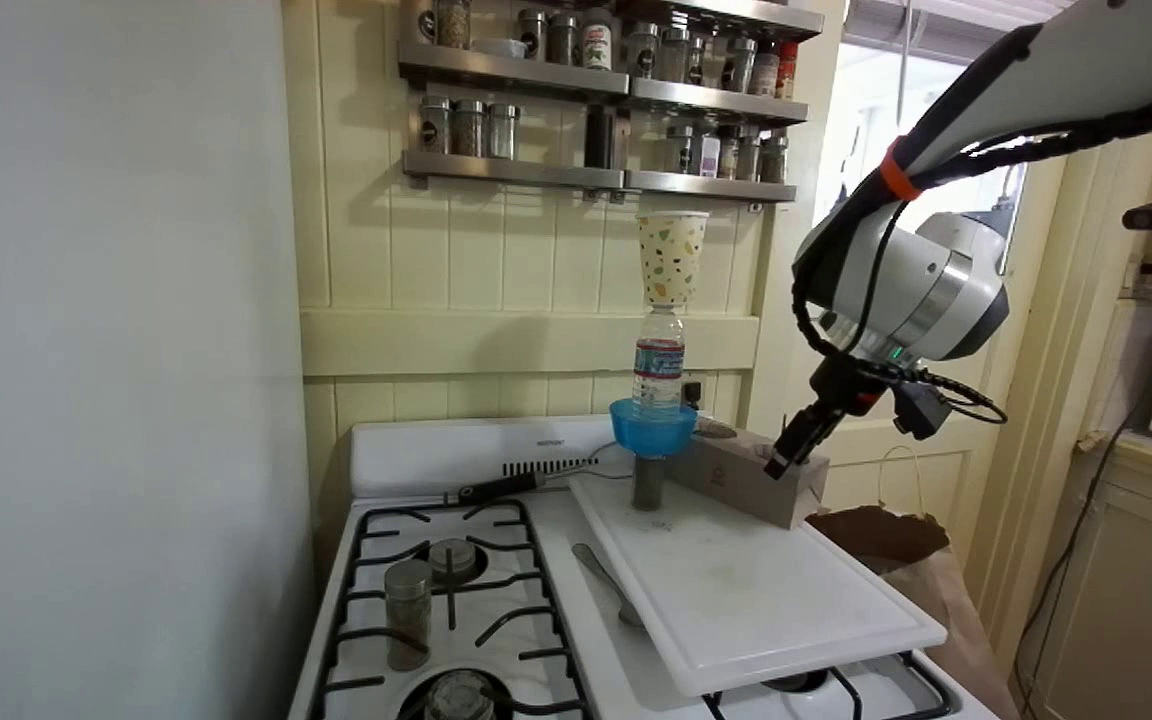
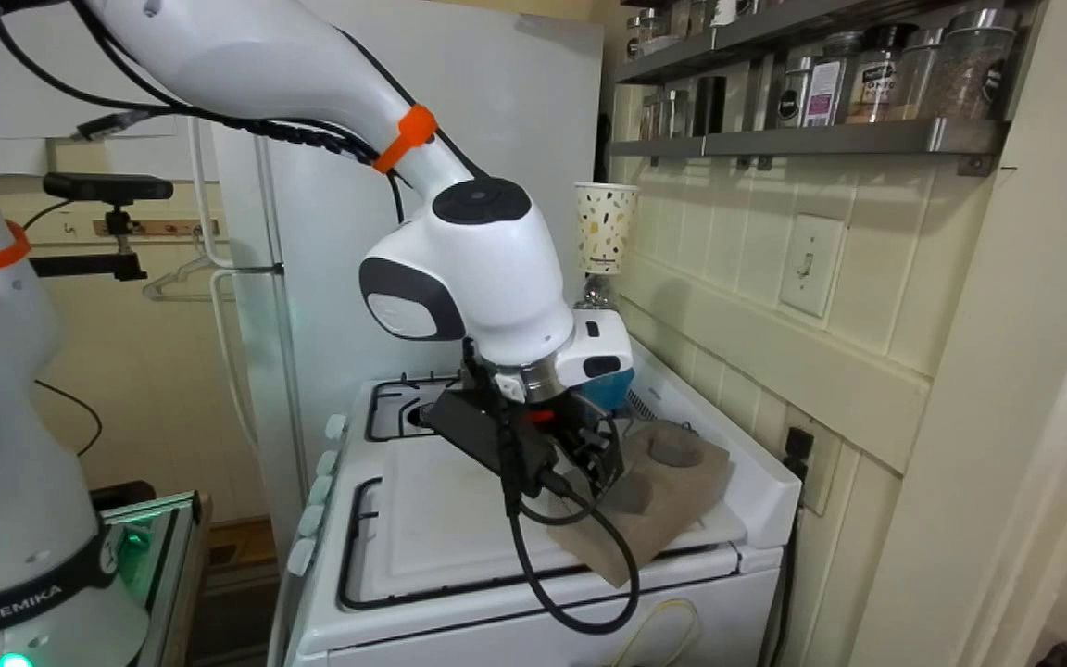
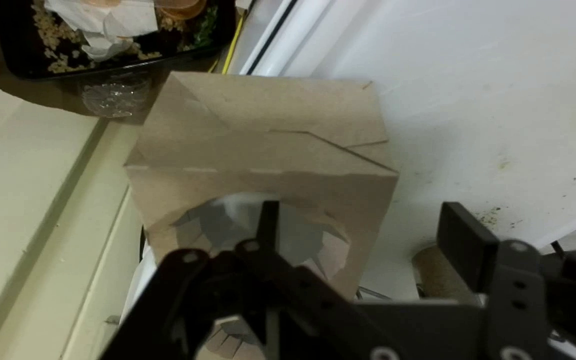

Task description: Move the box to the left

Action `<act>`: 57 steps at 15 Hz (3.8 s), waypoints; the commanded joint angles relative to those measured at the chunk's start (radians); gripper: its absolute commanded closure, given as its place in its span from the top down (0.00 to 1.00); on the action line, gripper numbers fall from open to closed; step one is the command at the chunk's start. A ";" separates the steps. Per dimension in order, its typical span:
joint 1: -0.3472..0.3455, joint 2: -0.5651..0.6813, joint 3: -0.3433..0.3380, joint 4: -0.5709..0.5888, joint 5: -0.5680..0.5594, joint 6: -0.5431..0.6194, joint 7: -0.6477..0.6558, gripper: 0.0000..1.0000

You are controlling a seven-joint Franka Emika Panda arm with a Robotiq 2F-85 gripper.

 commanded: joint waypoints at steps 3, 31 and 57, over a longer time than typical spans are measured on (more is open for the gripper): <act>0.011 0.069 0.016 0.027 0.065 0.049 -0.043 0.70; 0.000 -0.062 0.040 -0.062 0.104 0.145 0.049 0.00; 0.125 -0.672 0.103 -0.259 0.253 0.566 0.058 0.00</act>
